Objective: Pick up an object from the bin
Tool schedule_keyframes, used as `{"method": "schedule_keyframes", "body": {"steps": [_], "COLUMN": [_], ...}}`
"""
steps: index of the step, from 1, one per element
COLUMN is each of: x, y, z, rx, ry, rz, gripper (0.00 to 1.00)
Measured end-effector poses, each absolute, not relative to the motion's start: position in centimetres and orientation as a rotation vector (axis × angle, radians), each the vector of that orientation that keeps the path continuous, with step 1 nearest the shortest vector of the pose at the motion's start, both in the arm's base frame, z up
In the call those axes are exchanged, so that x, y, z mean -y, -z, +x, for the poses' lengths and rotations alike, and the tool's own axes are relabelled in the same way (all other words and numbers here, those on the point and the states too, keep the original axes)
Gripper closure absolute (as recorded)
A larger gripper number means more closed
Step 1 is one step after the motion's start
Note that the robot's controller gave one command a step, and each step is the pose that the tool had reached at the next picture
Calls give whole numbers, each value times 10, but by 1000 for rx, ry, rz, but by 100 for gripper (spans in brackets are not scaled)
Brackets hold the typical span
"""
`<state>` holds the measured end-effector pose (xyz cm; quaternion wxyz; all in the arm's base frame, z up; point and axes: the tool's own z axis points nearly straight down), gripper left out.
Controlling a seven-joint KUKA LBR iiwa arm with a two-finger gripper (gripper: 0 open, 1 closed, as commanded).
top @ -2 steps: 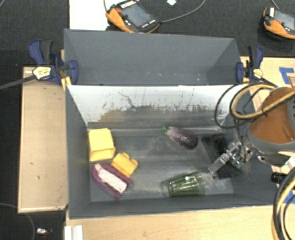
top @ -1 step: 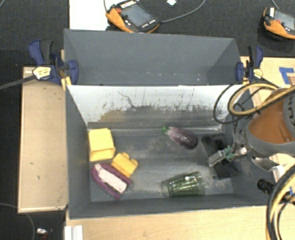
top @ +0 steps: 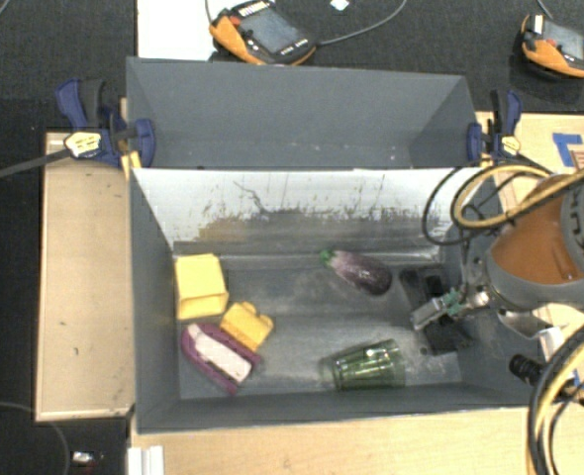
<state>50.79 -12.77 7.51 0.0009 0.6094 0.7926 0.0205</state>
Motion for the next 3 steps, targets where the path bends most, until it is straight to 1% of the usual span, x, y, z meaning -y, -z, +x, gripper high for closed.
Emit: {"method": "schedule_keyframes", "body": {"steps": [1, 2, 3], "x": [130, 131, 131], "y": [-96, -142, -169], "z": [502, 502, 502], "rx": [-2494, -2498, -2496], "ry": [-45, -44, -45], "rz": [1922, 1922, 1917], "gripper": [100, 100, 100]}}
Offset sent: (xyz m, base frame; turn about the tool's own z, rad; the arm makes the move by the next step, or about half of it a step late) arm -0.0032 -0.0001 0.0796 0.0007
